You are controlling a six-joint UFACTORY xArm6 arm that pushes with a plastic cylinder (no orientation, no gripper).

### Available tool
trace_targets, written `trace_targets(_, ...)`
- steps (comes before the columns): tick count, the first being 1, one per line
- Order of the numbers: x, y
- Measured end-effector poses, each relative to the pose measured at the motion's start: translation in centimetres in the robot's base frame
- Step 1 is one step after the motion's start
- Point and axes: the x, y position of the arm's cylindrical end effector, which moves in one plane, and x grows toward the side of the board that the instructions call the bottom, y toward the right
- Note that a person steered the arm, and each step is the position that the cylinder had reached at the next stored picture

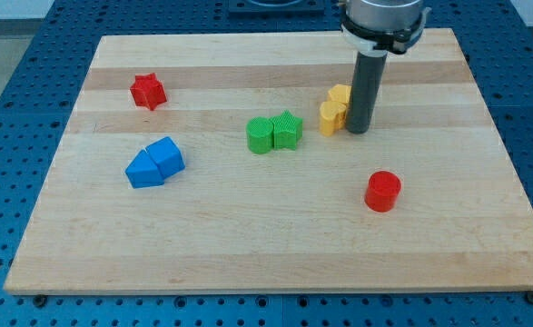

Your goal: Push the green blocks slightly to the left

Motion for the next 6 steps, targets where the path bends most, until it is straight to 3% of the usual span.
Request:
trace_targets(2,2.8,1.9)
trace_targets(6,1.6,-9.3)
